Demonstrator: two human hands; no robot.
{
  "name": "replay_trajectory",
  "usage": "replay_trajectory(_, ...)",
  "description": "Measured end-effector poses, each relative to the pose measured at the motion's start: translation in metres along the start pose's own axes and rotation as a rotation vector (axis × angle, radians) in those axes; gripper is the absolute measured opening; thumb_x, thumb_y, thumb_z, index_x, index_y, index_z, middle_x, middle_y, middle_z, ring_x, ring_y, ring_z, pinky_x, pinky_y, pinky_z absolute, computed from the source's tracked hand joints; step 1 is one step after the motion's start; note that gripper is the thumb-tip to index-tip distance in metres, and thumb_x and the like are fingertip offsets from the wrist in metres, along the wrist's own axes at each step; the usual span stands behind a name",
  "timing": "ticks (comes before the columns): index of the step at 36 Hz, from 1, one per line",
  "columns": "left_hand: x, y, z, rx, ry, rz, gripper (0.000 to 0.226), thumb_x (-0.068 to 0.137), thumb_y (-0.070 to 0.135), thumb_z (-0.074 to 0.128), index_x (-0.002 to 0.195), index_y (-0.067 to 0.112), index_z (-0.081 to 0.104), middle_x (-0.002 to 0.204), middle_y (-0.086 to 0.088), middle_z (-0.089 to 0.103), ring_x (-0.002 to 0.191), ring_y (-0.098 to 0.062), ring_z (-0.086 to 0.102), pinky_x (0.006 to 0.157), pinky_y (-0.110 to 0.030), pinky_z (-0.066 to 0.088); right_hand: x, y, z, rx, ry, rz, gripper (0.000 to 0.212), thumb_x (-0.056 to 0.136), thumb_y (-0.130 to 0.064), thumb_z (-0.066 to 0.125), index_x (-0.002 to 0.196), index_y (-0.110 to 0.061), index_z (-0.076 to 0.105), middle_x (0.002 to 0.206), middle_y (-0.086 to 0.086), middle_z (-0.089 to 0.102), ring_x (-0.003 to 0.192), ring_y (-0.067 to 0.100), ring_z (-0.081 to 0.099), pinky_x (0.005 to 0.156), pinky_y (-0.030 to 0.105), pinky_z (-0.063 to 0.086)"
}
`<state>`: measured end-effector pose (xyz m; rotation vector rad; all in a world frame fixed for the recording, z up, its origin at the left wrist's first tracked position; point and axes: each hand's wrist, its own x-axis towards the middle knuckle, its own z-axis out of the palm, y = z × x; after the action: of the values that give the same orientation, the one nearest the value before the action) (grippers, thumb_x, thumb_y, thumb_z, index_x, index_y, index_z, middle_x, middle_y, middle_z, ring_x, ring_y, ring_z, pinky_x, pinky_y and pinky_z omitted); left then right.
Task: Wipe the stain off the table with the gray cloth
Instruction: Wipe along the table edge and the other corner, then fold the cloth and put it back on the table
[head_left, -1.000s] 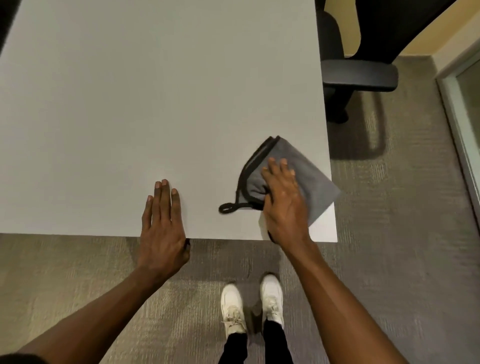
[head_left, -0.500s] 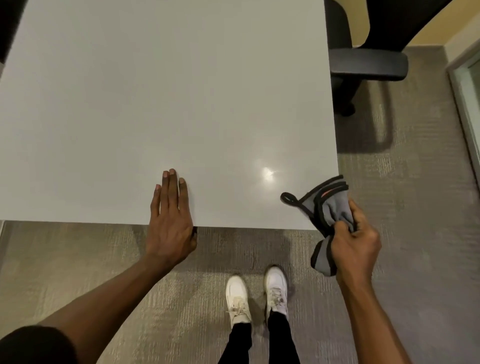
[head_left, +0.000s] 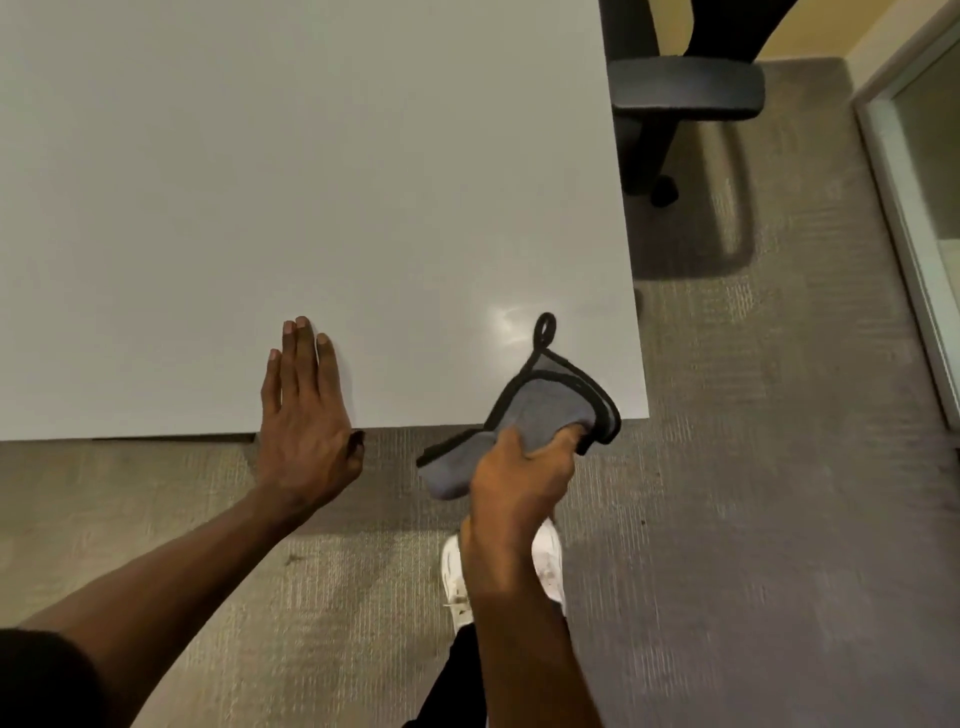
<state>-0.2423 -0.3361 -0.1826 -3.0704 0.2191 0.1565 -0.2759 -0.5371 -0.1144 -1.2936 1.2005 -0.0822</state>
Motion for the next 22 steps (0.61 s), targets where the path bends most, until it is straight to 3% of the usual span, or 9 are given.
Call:
replay_trajectory(2,0.000,0.000,0.001,-0.004,-0.005,0.003,0.145,0.074,0.034,0.097,0.173,-0.009,0.000,0.184,-0.032,-0.009,0.174,-0.047,-0.008,0.140,-0.064,0.013,-0.014,0.004,0.006,0.000,-0.065,0.011,0.070,0.103,0.002,0.056,0.166,-0.011,0.029,0.156,0.014,0.054,0.140,0.025,0.057,0.113,0.024,0.044)
replay_trajectory(5,-0.001,-0.003,0.002,0.007,-0.007,0.021,0.146,0.075,0.037,0.096,0.172,-0.010,-0.001,0.183,-0.033,-0.010,0.173,-0.047,-0.009,0.140,-0.065,0.013,-0.023,0.014,0.004,-0.028,-0.156,0.004,0.066,0.102,-0.001,0.058,0.163,-0.013,0.037,0.153,0.009,0.058,0.139,0.024,0.059,0.118,0.042,0.049)
replay_trajectory(10,-0.002,-0.008,0.002,0.007,-0.019,0.046,0.153,0.072,0.043,0.097,0.172,-0.011,-0.005,0.182,-0.034,-0.014,0.173,-0.049,-0.012,0.139,-0.065,0.012,-0.031,0.010,-0.024,-0.050,-0.371,0.045,0.053,0.089,-0.010,0.064,0.141,-0.022,0.063,0.128,0.005,0.075,0.119,0.025,0.073,0.103,0.054,0.060)
replay_trajectory(14,-0.002,-0.011,-0.003,0.012,-0.120,0.052,0.160,0.069,0.043,0.097,0.170,-0.010,-0.016,0.180,-0.035,-0.022,0.171,-0.051,-0.018,0.139,-0.067,0.008,-0.039,-0.011,-0.047,-0.114,-0.541,-0.076,0.048,0.092,0.002,0.062,0.132,-0.023,0.070,0.115,0.001,0.079,0.107,0.024,0.077,0.095,0.057,0.063)
replay_trajectory(17,0.000,-0.014,-0.021,-0.005,-0.266,0.053,0.155,0.075,0.038,0.091,0.168,-0.008,-0.025,0.175,-0.032,-0.037,0.167,-0.049,-0.032,0.137,-0.059,-0.012,-0.043,-0.033,-0.055,-0.226,-0.560,-0.240,0.057,0.094,0.007,0.061,0.143,-0.021,0.063,0.126,-0.002,0.075,0.113,0.014,0.073,0.099,0.048,0.062)
replay_trajectory(19,0.005,-0.016,-0.041,-0.072,-0.387,0.035,0.144,0.085,0.033,0.085,0.169,-0.004,-0.025,0.175,-0.027,-0.040,0.166,-0.043,-0.035,0.137,-0.053,-0.014,-0.044,-0.047,-0.060,-0.283,-0.571,-0.346,0.060,0.094,0.008,0.061,0.147,-0.020,0.059,0.133,-0.004,0.072,0.120,0.009,0.069,0.104,0.039,0.060)
replay_trajectory(21,0.009,-0.018,-0.065,-0.222,-0.442,-0.024,0.130,0.090,0.035,0.086,0.175,-0.001,-0.006,0.184,-0.022,-0.024,0.173,-0.038,-0.019,0.143,-0.050,0.007,-0.045,-0.059,-0.064,-0.357,-0.585,-0.467,0.061,0.095,0.007,0.061,0.149,-0.021,0.057,0.136,-0.007,0.069,0.123,0.002,0.066,0.102,0.026,0.059)
replay_trajectory(22,0.010,-0.017,-0.080,-0.334,-0.445,-0.063,0.119,0.091,0.038,0.088,0.175,-0.001,0.013,0.187,-0.020,-0.004,0.175,-0.038,0.000,0.140,-0.046,0.023,-0.044,-0.063,-0.066,-0.392,-0.594,-0.521,0.062,0.095,0.006,0.061,0.149,-0.022,0.057,0.136,-0.008,0.069,0.122,-0.002,0.065,0.098,0.020,0.057)
